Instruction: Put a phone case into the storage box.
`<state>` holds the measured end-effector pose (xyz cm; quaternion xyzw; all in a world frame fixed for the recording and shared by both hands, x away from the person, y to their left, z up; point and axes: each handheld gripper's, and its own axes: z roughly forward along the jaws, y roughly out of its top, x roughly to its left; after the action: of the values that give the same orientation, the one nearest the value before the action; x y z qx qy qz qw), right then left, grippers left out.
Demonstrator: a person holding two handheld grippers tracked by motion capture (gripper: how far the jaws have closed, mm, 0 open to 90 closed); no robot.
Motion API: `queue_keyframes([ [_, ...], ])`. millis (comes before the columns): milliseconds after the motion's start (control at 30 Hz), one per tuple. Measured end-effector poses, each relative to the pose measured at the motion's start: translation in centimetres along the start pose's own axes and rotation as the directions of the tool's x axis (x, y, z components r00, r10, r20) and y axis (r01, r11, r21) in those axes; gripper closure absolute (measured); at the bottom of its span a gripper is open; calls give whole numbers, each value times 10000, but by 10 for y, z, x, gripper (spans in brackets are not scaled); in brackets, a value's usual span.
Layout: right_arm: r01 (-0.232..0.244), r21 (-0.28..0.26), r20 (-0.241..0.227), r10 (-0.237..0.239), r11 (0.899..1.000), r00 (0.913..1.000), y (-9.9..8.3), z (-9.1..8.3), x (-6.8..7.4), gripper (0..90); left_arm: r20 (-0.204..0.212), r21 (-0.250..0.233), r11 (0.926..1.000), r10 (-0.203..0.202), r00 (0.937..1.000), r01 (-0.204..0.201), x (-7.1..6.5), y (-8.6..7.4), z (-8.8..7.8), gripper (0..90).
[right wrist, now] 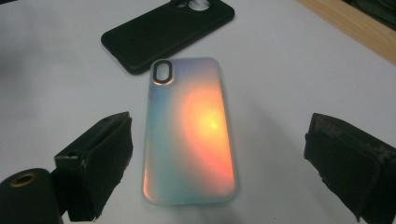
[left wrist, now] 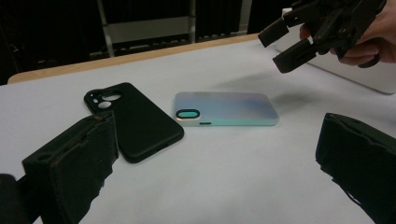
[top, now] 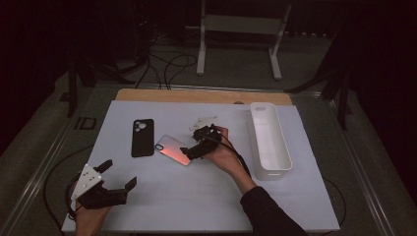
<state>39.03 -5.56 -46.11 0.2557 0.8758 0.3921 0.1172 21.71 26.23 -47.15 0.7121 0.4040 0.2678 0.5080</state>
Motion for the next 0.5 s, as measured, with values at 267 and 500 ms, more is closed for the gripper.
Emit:
queue_keyframes([
  [267, 23, 239, 30, -24, 9997, 10000, -2, 9, 0, 77, -8, 0, 10000, -1, 10000, 1, 0, 0, 0, 0],
  [500, -60, 372, 25, 59, 9993, 10000, -3, 16, -1, 77, -20, 2, 10000, -4, 10000, 4, 0, 0, 0, 0],
])
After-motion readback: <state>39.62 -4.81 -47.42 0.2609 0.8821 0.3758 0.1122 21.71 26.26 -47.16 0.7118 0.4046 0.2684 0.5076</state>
